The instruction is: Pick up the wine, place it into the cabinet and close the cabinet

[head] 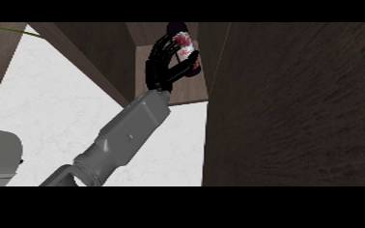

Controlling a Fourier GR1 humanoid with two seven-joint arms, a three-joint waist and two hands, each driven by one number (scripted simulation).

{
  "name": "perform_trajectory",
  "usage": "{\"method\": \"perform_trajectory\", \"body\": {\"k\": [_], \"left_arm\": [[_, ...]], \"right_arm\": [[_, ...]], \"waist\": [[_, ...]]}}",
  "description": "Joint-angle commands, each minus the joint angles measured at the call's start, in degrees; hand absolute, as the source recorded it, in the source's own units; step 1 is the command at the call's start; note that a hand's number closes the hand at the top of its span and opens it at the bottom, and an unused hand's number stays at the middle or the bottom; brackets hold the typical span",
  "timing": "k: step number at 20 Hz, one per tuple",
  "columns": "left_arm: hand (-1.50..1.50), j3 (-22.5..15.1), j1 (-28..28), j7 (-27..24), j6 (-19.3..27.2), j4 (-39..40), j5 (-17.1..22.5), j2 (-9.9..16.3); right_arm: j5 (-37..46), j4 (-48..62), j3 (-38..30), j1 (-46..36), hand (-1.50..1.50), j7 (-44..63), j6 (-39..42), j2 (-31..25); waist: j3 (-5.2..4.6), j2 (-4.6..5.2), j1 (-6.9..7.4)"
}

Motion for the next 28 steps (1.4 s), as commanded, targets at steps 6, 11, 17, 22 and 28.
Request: {"method": "perform_trajectory", "body": {"k": [6, 11, 17, 22, 28], "left_arm": [[-1.50, -5.20, -1.93, -0.40, 3.33, 3.27, 1.10, -0.01], [-1.50, -9.52, -4.31, -0.40, 4.87, 3.66, -1.53, -0.01], [-1.50, -10.50, -4.68, -2.17, 6.71, 0.44, 0.34, -0.01], [-1.50, -11.09, -2.88, -6.13, 6.99, -2.41, 1.83, -0.01], [-1.50, -12.54, -2.57, -6.09, 5.01, -3.55, 2.90, -0.01]], "right_arm": [[0.99, 2.02, 0.44, 0.28, -1.50, -1.59, 0.09, 0.58], [-0.95, -0.68, -0.56, -0.57, -1.50, 0.59, -0.65, 0.26], [3.13, 2.77, 3.13, -1.89, -1.50, 0.00, -2.18, 1.60], [3.29, 1.03, 3.08, -0.13, -1.50, -0.15, -1.58, 1.47], [2.17, -1.75, 2.39, 2.41, -1.50, 1.05, -1.61, 0.89]], "waist": [[0.03, 0.08, 0.24], [0.04, -0.26, 0.84], [0.01, -0.19, 1.40], [0.03, -0.49, 1.90], [0.05, -0.94, 3.35]]}}
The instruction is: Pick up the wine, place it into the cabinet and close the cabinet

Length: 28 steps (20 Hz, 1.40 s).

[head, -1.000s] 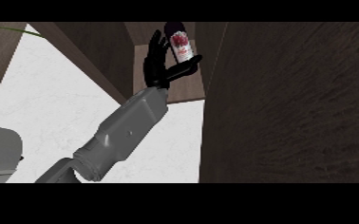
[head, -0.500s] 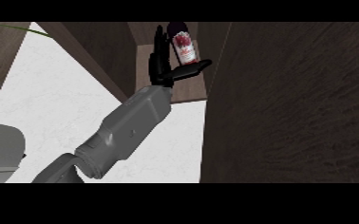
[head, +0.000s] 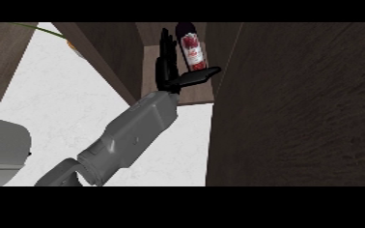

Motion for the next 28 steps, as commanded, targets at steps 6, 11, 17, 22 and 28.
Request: {"method": "perform_trajectory", "body": {"k": [6, 11, 17, 22, 28], "left_arm": [[-1.50, -5.75, 5.76, -3.76, -0.82, -8.32, 1.72, -0.02], [-1.50, -6.87, 6.20, -3.71, -0.36, -7.92, 0.16, -0.02], [-1.50, -7.95, 11.50, -8.29, 1.45, -13.30, -2.77, -0.02], [-1.50, -4.67, 13.51, -5.20, 5.11, -18.70, -7.60, -0.02], [-1.50, -5.93, 20.98, -3.67, 6.55, -29.62, -15.04, 3.15]], "right_arm": [[-2.13, -2.56, -1.55, -1.33, -1.50, 3.67, -0.88, -1.00], [-1.47, -2.65, -2.15, -2.35, -1.50, 5.26, -2.74, -0.68], [-0.45, -3.93, -1.52, 2.33, -1.50, 2.27, -0.80, -1.20], [-1.28, -5.34, -2.57, 1.64, -1.50, 4.56, -2.23, -1.33], [3.26, -2.98, 0.16, -0.46, -1.50, 5.09, -4.45, 0.06]], "waist": [[0.01, -0.54, 1.50], [0.02, -0.79, 2.99], [0.04, -0.98, 3.79], [0.05, -1.25, 4.92], [0.04, -1.38, 5.63]]}}
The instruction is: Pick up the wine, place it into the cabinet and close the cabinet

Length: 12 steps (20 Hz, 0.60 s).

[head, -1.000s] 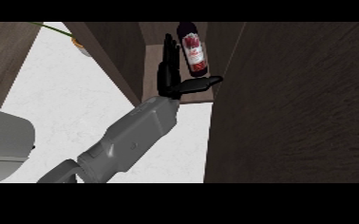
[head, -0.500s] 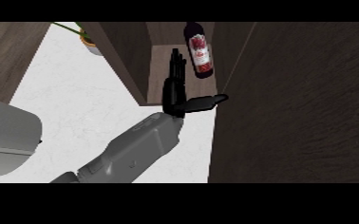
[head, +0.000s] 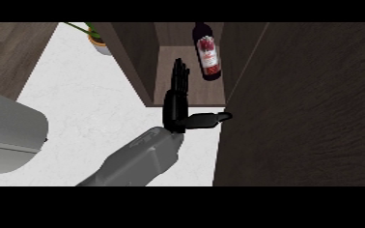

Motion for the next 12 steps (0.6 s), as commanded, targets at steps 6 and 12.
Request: {"method": "perform_trajectory", "body": {"k": [6, 12], "left_arm": [[-1.50, -1.98, 9.56, 5.74, 0.85, -19.45, -9.64, 10.06], [-1.50, -0.92, 14.15, 10.09, -0.17, -30.64, -14.28, 16.63]], "right_arm": [[-0.45, 1.62, -2.03, 1.54, -1.50, -2.73, 1.25, -0.66], [-0.79, -3.40, -3.05, 0.18, -1.50, 1.72, -0.19, -1.94]], "waist": [[0.02, -0.09, 0.42], [-0.01, -0.08, 0.29]]}}
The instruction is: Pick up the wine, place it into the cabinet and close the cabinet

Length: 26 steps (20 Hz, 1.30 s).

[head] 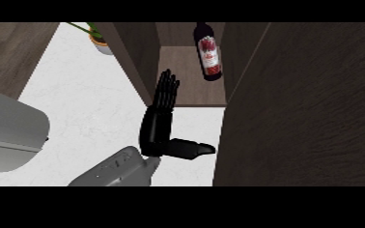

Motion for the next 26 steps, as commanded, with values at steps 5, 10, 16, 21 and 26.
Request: {"method": "perform_trajectory", "body": {"k": [5, 10, 16, 21, 26], "left_arm": [[-1.50, -0.83, 10.21, 2.75, -2.22, -16.96, -5.65, 11.35], [1.50, 2.03, 12.73, 6.00, -7.76, -23.56, -4.99, 19.48], [1.50, 4.35, 22.91, 3.58, -11.11, -35.02, -5.51, 29.45], [1.50, 6.93, 30.50, 1.85, -13.41, -38.41, -4.61, 34.42], [-1.50, 14.42, 36.35, -1.22, -21.67, -36.81, -1.19, 41.36]], "right_arm": [[-6.21, 0.40, -0.49, 1.57, 1.50, -0.22, 6.41, -3.66], [-7.15, -6.03, 3.62, 3.75, 1.50, 2.98, 10.34, -6.66], [-11.30, -6.35, 8.33, 5.06, 1.50, 5.27, 11.82, -5.96], [-11.00, -9.43, 15.16, 5.72, 1.50, 7.09, 10.90, -3.64], [-2.10, -9.23, 30.29, 4.38, 1.50, 10.12, 7.68, 0.96]], "waist": [[0.00, 0.00, 0.09], [-0.03, -0.03, -0.13], [-0.03, -0.17, 0.55], [-0.06, -0.18, 0.58], [-0.17, -0.33, 0.61]]}}
